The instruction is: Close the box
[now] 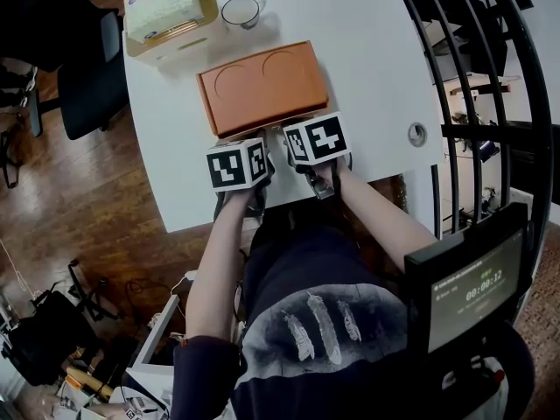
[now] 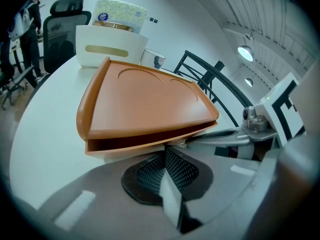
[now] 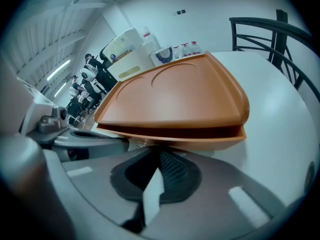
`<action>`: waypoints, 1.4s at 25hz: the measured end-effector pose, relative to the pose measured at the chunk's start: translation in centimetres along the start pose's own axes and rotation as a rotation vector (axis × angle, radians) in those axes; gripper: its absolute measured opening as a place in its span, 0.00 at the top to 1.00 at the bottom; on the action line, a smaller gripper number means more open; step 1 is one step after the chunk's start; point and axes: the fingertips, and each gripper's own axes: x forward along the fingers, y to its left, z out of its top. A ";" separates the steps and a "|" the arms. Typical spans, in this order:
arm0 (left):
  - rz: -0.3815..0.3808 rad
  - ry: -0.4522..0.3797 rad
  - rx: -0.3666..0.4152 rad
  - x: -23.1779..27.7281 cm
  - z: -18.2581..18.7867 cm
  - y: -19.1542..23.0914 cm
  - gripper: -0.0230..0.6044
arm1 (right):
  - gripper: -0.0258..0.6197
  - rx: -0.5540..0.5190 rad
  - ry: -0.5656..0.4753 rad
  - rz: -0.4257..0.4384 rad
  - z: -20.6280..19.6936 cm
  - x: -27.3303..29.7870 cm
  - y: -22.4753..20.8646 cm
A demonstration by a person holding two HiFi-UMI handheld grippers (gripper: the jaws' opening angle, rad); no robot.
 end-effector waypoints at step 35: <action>-0.025 -0.093 0.008 -4.2 1.0 -2.1 0.94 | 0.95 -0.019 -0.043 0.064 0.7 -3.7 1.0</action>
